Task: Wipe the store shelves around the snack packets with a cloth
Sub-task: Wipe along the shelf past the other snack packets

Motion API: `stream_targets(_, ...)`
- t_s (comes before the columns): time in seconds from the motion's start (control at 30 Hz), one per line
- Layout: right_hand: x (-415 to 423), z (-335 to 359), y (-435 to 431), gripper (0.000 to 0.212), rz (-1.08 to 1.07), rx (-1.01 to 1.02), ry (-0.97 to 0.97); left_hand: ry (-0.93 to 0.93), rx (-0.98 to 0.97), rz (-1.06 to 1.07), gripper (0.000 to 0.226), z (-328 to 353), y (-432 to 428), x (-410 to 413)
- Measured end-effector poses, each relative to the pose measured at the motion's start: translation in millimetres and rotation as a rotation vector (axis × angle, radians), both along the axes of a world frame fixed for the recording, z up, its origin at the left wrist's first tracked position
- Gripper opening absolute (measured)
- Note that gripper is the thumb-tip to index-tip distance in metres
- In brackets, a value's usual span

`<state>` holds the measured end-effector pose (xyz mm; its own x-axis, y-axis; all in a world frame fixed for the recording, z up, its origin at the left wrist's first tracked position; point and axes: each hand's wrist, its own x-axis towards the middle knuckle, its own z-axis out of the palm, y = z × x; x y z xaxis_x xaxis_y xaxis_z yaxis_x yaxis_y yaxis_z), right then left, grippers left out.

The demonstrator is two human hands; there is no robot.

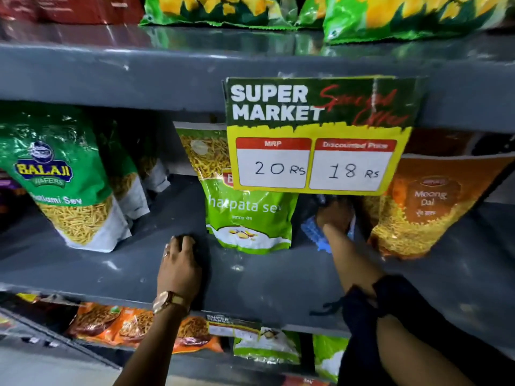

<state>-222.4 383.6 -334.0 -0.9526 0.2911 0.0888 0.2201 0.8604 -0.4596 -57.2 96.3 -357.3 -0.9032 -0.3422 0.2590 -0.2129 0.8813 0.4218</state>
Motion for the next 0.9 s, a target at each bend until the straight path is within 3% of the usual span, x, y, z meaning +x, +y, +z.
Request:
stream_targets(0.3,-19,7,9,0.031,0.474,-0.038,0.030,0.009,0.005,-0.003,0.022,2,1,-1)
stream_targets(0.53,61,-9,12,0.050,0.489,-0.204,0.090,-0.007,0.050,-0.020,0.023,5,1,2)
stream_targets(0.77,162,-21,26,0.062,0.761,-0.173,0.144,-0.032,0.062,-0.028,0.022,8,1,4)
stream_targets(0.9,213,-13,28,0.062,0.681,-0.325,0.116,-0.041,0.089,-0.017,0.029,11,2,7)
